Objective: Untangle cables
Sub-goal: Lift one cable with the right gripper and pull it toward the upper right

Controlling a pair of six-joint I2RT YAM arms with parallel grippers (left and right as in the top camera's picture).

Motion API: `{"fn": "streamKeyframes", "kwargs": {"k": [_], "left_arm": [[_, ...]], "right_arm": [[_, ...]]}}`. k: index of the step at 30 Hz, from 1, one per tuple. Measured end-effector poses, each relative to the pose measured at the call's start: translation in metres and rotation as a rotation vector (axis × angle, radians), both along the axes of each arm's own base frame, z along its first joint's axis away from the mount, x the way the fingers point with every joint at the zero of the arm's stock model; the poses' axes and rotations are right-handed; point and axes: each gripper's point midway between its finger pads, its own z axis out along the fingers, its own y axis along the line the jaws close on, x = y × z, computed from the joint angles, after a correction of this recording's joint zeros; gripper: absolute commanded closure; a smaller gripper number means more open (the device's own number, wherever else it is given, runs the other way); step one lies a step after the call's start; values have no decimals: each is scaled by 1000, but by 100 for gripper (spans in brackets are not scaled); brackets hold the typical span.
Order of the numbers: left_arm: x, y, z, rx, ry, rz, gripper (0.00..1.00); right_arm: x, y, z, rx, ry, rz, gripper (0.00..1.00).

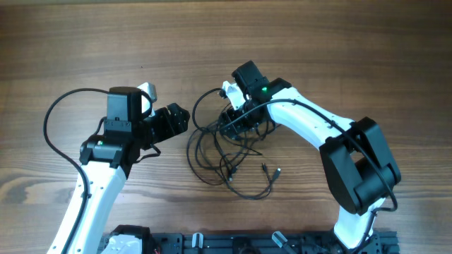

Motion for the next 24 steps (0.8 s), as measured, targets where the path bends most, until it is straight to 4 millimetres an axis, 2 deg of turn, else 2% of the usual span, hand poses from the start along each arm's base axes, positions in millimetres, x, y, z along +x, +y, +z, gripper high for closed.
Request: {"fn": "streamKeyframes", "kwargs": {"k": [1, 6, 9, 11, 13, 15, 17, 19, 21, 22, 23, 24], "left_arm": [[0, 0, 0, 0, 0, 0, 16], [0, 0, 0, 0, 0, 0, 15], [0, 0, 0, 0, 0, 0, 15], [0, 0, 0, 0, 0, 0, 15], [0, 0, 0, 0, 1, 0, 14], [-1, 0, -1, 1, 4, 0, 14], [-2, 0, -1, 1, 8, 0, 14], [-3, 0, -2, 1, 14, 0, 14], [-4, 0, -3, 2, 20, 0, 14], [-4, 0, -3, 2, 22, 0, 15], [-5, 0, -4, 0, 27, -2, 16], [-6, -1, -3, -4, 28, -5, 16]], "right_arm": [[1, 0, 0, 2, -5, 4, 96], [0, 0, 0, 1, 7, -14, 96], [-13, -8, 0, -39, 72, -23, 96], [-18, -13, 11, -68, 109, -28, 96], [-13, -14, 33, -75, 98, -34, 96], [3, -11, 72, -53, 25, -45, 96], [23, -7, 135, -4, -107, -62, 96], [33, -7, 197, 54, -242, -78, 96], [34, -11, 269, 136, -396, -96, 96], [33, -13, 286, 157, -436, -101, 96], [25, -19, 334, 221, -541, -111, 96], [18, -24, 359, 256, -593, -119, 96]]}}
